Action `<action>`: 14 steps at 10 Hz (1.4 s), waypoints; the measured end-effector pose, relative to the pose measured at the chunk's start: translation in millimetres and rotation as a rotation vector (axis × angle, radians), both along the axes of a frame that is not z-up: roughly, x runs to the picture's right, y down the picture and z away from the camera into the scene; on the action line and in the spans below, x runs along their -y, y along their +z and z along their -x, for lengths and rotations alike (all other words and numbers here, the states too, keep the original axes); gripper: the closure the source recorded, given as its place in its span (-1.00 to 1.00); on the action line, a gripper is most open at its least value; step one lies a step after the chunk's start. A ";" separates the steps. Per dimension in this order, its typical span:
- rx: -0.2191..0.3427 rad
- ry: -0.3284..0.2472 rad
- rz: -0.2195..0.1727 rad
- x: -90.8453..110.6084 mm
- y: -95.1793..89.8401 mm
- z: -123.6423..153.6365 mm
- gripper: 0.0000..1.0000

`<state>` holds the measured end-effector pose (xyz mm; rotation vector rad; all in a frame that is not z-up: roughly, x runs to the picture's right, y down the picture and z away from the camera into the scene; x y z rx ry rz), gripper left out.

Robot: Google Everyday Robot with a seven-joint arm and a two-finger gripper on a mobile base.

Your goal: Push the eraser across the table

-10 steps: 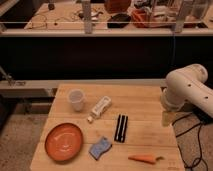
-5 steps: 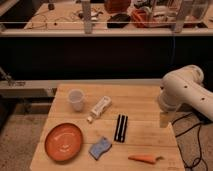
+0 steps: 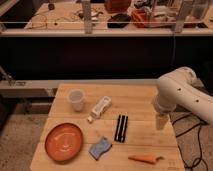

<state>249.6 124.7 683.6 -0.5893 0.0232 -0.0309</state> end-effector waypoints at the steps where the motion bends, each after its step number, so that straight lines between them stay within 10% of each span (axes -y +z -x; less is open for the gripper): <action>1: 0.012 -0.014 0.005 -4.9 1.0 7.0 -0.60; 14: 0.176 -0.212 0.064 -59.9 26.0 68.3 -0.60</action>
